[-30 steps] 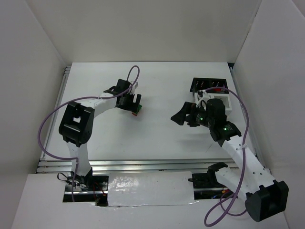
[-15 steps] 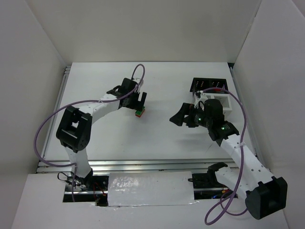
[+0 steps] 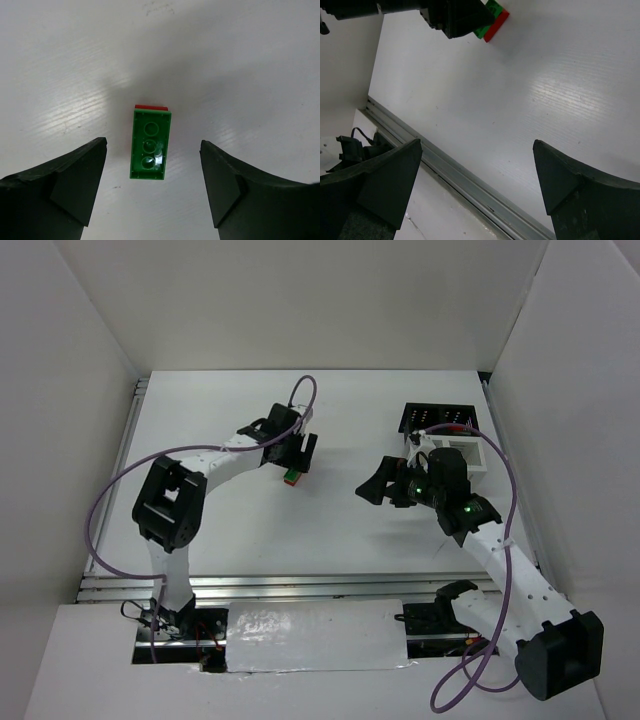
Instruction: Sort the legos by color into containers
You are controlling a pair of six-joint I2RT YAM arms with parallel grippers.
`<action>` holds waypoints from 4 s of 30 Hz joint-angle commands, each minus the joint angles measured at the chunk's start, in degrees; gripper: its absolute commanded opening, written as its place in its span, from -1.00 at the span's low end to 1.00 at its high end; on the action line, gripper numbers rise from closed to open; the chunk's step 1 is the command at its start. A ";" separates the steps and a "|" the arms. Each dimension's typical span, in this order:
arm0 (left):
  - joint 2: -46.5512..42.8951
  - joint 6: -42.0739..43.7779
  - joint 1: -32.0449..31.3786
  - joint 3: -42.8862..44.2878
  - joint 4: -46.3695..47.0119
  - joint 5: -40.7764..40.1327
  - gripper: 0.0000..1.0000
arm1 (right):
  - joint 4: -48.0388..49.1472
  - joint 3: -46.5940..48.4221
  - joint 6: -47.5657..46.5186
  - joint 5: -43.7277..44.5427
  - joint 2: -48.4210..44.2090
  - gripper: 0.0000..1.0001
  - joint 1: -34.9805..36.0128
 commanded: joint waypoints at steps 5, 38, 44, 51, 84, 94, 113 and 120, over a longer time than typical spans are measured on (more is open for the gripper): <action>3.47 -0.19 -1.04 -0.64 -0.93 -1.36 0.56 | 2.12 0.60 -0.94 -0.23 0.24 0.99 0.68; -34.49 -23.57 -6.92 -26.04 40.29 54.19 -1.00 | 38.22 -13.99 5.56 -25.89 -12.58 0.97 0.06; -36.16 -22.08 -9.21 -26.04 39.31 55.05 -1.00 | 39.46 -13.37 7.06 -23.52 -15.84 0.91 1.47; -36.87 -22.52 -10.18 -26.91 40.81 55.68 -1.00 | 46.23 -13.55 12.24 -24.66 -14.08 0.53 1.82; -52.24 -15.94 -10.09 -24.20 20.89 37.25 -1.00 | 41.09 -14.45 -2.24 -19.53 -13.64 -1.00 -6.09; -56.89 -12.07 -9.83 -15.57 -17.43 -2.85 -1.00 | -1.04 16.40 1.25 48.10 6.37 -1.00 -11.26; -66.48 -9.77 -9.74 -28.76 -19.39 -12.18 -1.00 | -0.26 35.67 -1.91 57.96 30.39 -1.00 -20.50; -67.72 -10.21 -9.65 -28.85 -19.56 -14.98 -1.00 | 1.06 33.47 -1.29 53.92 30.30 -1.00 -20.50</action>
